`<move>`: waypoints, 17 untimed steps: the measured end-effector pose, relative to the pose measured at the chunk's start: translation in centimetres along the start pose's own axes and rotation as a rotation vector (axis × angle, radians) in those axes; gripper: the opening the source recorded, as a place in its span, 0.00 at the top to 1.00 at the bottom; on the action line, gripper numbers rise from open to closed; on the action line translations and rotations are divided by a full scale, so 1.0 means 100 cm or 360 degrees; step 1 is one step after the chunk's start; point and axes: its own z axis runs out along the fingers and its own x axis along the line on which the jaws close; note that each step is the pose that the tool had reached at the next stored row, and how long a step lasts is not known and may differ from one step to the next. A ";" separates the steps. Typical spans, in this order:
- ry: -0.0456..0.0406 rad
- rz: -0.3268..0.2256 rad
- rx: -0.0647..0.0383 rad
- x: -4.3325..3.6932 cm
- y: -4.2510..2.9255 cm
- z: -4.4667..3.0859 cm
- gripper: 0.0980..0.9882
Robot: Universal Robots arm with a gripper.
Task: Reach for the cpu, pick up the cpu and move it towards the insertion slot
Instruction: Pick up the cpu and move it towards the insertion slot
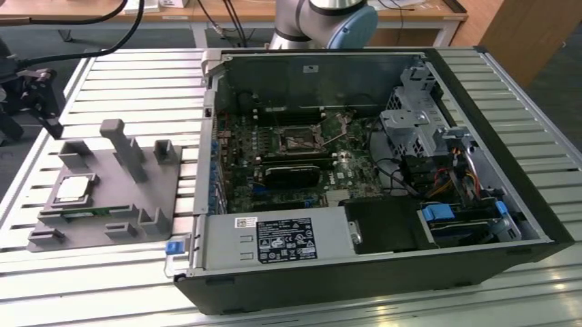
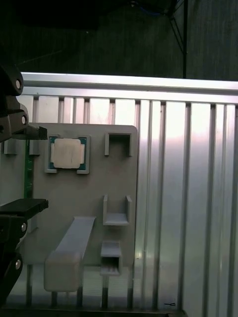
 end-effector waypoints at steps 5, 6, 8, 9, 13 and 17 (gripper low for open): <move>0.0000 0.0000 0.0000 0.0000 -0.0002 0.0037 0.45; 0.0000 0.0000 0.0000 0.0000 -0.0002 0.0043 0.45; 0.0000 0.0000 0.0000 0.0000 -0.0003 0.0057 0.45; 0.0000 0.0000 0.0000 -0.0001 -0.0003 0.0064 0.45; 0.0000 0.0000 0.0000 0.0000 -0.0004 0.0091 0.45; 0.0000 0.0000 0.0000 0.0000 -0.0008 0.0122 0.45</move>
